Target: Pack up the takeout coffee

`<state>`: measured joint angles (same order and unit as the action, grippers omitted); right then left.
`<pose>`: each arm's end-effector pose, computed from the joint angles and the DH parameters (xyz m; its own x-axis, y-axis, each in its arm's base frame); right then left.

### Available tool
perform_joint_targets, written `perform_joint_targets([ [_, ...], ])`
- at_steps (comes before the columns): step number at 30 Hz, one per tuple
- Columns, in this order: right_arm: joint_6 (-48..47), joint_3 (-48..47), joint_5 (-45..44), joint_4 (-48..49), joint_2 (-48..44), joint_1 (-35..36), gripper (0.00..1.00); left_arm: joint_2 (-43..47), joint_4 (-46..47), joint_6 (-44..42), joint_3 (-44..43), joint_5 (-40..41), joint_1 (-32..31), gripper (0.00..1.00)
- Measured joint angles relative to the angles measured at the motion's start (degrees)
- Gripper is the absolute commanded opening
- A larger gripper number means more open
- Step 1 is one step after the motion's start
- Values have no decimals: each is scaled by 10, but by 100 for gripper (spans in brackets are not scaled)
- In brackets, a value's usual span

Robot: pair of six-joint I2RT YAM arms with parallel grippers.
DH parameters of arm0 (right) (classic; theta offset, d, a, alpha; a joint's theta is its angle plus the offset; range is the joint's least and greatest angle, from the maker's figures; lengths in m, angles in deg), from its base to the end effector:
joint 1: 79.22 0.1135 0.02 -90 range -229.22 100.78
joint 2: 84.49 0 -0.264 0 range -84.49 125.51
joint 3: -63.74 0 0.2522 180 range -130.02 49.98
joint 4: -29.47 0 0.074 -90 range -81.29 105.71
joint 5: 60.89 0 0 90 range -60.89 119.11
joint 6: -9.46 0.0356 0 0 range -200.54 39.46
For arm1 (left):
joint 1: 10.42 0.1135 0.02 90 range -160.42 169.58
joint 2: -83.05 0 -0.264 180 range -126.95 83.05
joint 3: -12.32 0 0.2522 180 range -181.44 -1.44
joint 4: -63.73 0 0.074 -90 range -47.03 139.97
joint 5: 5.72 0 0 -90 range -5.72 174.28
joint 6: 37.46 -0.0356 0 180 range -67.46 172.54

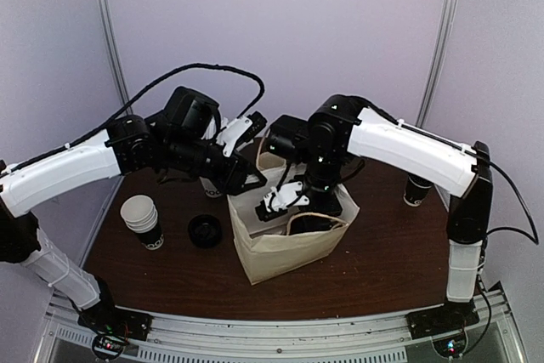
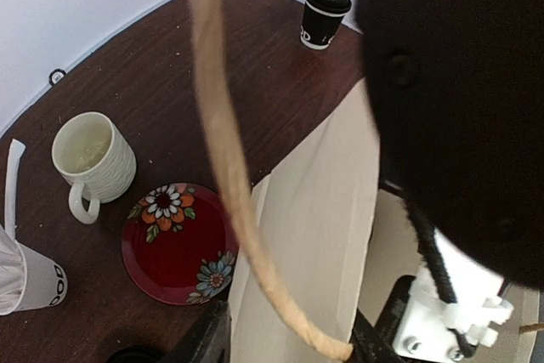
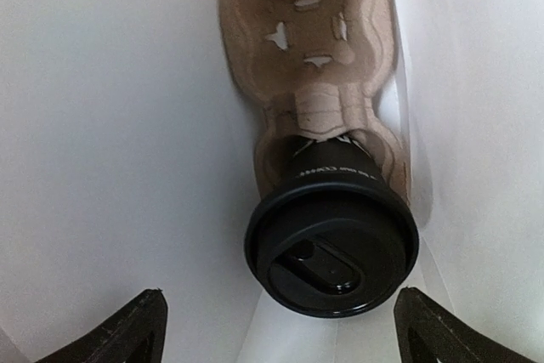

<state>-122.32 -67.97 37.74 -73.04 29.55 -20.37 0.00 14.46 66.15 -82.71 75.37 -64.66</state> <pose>0.1908 0.3260 0.3224 0.1842 -0.9687 -0.1666 -0.9794 -0.1951 0.0515 0.1835 -0.2642 0.3618 -0.5497 0.3655 -0.7512 0.7658 0.5796 -0.2784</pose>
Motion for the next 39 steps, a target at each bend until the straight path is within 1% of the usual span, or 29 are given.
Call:
perform_joint_targets([
  [3, -7, -18, 12, -11, -14, 0, 97, -7, 15, 6, -1, -16, 13, 33],
  [4, -10, -27, 17, -14, -20, 0, 97, -11, 19, 7, -2, -21, 17, 30],
  [6, -16, -47, 30, -21, -34, 0, 97, -22, 26, 10, -7, -30, 24, 21],
  [7, -19, -59, 38, -26, -42, 0, 97, -28, 30, 11, -10, -35, 26, 20],
  [13, -46, -92, 96, -41, -76, -1, 92, -55, 46, 16, -21, -63, 31, 19],
  [15, -52, -95, 106, -45, -80, -1, 90, -61, 49, 18, -27, -68, 31, 16],
  [19, -59, -130, 108, -51, -80, -5, 89, -67, 55, 22, -31, -77, 32, 10],
  [22, -63, -177, 106, -51, -82, -16, 89, -72, 55, 24, -38, -84, 33, 10],
  [27, -74, -212, 99, -50, -112, -57, 88, -76, 56, 30, -39, -94, 33, 10],
  [29, -76, -212, 97, -50, -134, -92, 87, -76, 57, 31, -39, -96, 33, 10],
  [32, -75, -181, 101, -47, -172, -183, 87, -76, 59, 34, -39, -96, 33, 9],
  [35, -61, -108, 115, -34, -203, -331, 88, -76, 60, 37, -39, -102, 33, 6],
  [36, -51, -81, 114, -22, -206, -353, 88, -76, 60, 39, -39, -106, 33, 5],
  [37, -40, -54, 110, -9, -205, -425, 89, -76, 61, 41, -39, -112, 33, 4],
  [39, -13, -8, 88, 17, -191, -493, 91, -76, 62, 47, -39, -125, 33, 2],
])
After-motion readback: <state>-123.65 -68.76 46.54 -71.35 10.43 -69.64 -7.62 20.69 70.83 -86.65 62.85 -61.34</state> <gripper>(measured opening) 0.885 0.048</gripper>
